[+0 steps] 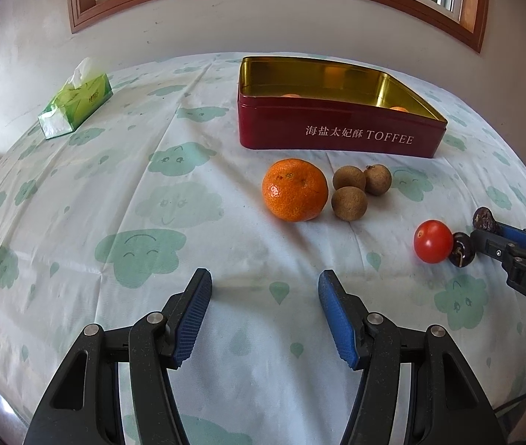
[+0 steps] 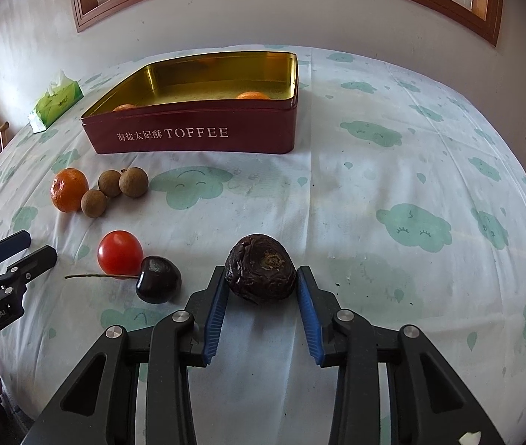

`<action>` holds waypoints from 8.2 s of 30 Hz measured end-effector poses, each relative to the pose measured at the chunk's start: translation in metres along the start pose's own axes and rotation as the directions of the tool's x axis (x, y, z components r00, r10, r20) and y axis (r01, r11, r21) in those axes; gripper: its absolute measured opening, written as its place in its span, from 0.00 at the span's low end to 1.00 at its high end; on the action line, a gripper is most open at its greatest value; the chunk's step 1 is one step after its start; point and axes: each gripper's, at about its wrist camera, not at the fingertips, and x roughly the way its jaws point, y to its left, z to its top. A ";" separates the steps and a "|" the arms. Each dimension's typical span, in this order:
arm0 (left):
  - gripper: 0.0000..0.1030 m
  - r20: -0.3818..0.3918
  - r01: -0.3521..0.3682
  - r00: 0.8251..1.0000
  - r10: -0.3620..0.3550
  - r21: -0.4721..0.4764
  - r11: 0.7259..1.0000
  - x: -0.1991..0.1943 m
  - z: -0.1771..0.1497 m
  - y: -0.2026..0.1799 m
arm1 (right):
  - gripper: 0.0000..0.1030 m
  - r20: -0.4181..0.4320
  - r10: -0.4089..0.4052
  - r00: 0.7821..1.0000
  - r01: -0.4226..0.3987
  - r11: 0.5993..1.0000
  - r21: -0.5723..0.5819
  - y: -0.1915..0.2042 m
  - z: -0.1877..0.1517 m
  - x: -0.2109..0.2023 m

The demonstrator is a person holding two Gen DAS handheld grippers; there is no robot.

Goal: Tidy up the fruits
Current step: 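Grasp the second dark wrinkled fruit with the right tool, then grasp the remaining mandarin orange with the left tool, then lift and carry both held fruits over the TOFFEE tin, then open both tools to drop the fruits into the tin, then withdraw both tools from the tin toward the tomato and cherry, then grasp the dark cherry with the right tool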

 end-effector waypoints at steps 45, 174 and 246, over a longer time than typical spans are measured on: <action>0.47 0.034 0.017 0.999 -0.018 0.053 0.998 0.036 0.044 -0.013 | 0.34 0.013 -0.014 1.000 0.014 1.000 -0.007 -0.003 0.017 0.014; 0.49 0.075 0.025 0.997 -0.031 0.089 0.996 0.072 0.154 -0.034 | 0.41 0.015 0.081 0.997 -0.080 0.993 -0.082 0.023 0.149 0.060; 0.54 0.010 -0.023 1.000 0.023 0.014 1.000 -0.011 -0.012 0.002 | 0.33 -0.016 0.055 0.998 -0.057 0.991 -0.120 0.055 -0.005 -0.002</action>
